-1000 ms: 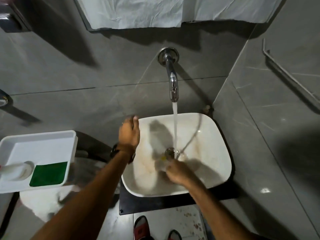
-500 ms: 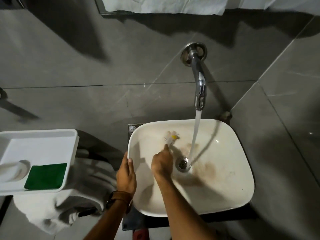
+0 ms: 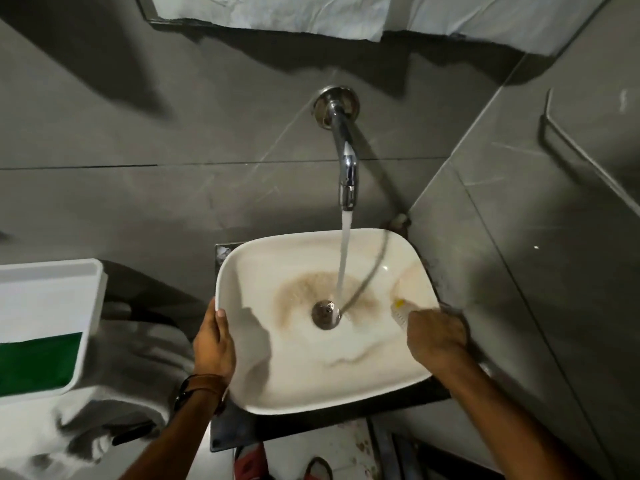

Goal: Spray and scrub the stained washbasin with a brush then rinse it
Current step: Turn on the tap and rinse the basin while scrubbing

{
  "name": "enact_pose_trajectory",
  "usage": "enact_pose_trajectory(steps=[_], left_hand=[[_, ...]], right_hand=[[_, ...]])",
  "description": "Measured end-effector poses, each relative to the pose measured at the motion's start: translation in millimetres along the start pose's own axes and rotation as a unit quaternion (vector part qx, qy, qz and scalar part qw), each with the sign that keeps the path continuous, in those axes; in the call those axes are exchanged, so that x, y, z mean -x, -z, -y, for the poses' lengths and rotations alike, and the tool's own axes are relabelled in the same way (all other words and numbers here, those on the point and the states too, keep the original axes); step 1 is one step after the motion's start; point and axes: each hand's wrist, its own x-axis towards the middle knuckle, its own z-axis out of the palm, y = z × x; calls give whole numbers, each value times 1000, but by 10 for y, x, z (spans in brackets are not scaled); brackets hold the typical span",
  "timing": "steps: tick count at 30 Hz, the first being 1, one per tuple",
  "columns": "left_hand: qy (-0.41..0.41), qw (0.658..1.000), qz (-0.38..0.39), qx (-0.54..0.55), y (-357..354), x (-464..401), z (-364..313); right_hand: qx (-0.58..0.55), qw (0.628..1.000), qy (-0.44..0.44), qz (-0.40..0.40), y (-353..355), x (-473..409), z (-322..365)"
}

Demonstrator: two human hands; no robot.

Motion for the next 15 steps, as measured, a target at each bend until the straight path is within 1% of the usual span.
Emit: enact_pose_trajectory(steps=[3, 5, 6, 8, 9, 10, 12, 15], left_hand=[[-5, 1000, -5, 0, -26, -5, 41], [-5, 1000, -8, 1, -35, -12, 33], [-4, 1000, -8, 0, -35, -14, 29], [3, 1000, -7, -4, -32, -16, 22], [5, 1000, -7, -7, -22, -14, 19], [7, 1000, -8, -4, -14, -10, 18], [15, 1000, -18, 8, -8, 47, 18], [29, 999, -33, 26, -33, 249, 21]], right_hand=[[-26, 997, 42, 62, -79, 289, 269], [-99, 981, 92, 137, -54, 479, 671], [-151, 964, 129, 176, 4, 559, 926], [-260, 915, 198, 235, 213, 714, 1425], [-310, 894, 214, 244, 298, 795, 1626], [-340, 883, 215, 241, 355, 866, 1761], [-332, 891, 213, 223, 388, 1001, 1783], [-261, 928, 187, 187, 270, 1017, 1286]])
